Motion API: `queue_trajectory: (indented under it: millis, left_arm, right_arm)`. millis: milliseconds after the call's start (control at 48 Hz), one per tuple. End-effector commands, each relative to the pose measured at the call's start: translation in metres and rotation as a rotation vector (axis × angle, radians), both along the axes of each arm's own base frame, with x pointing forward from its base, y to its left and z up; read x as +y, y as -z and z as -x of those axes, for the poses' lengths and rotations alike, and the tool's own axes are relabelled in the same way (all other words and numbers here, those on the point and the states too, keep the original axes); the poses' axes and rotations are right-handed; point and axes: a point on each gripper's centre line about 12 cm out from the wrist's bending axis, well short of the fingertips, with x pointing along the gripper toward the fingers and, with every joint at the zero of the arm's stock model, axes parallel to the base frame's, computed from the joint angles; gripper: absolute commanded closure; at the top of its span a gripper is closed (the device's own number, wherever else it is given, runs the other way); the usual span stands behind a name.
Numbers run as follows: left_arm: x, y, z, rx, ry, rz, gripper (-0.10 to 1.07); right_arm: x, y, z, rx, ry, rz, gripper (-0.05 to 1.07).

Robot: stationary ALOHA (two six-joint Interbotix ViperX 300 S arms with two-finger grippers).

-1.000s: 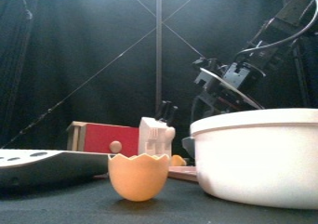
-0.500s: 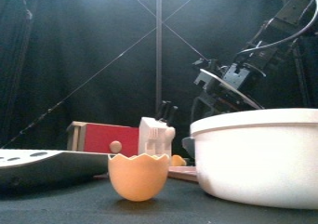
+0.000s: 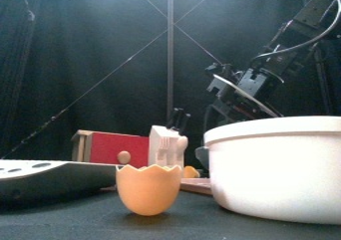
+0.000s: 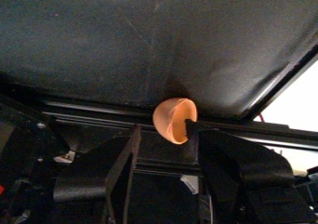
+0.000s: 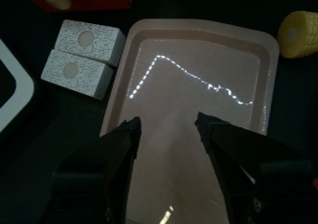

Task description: Grab eggshell

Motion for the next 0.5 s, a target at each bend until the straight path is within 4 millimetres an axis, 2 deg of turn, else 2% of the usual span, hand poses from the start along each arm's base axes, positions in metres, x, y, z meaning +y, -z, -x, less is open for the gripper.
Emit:
queue_trajectory:
  millis: [0,125,479]
  left_arm:
    - [-0.007,0.002,0.002,0.004,0.004,0.03,0.15]
    - [-0.008,0.01,0.006,0.017,0.003,0.035,0.15]
    - [0.009,0.028,0.03,0.082,0.007,-0.029,0.19]
  right_arm:
    - [-0.001,-0.011,-0.007,-0.034,0.002,-0.002,0.16]
    - [-0.001,-0.01,-0.008,-0.033,0.004,-0.002,0.16]
    - [-0.001,-0.01,-0.009,-0.032,0.003,-0.002,0.16]
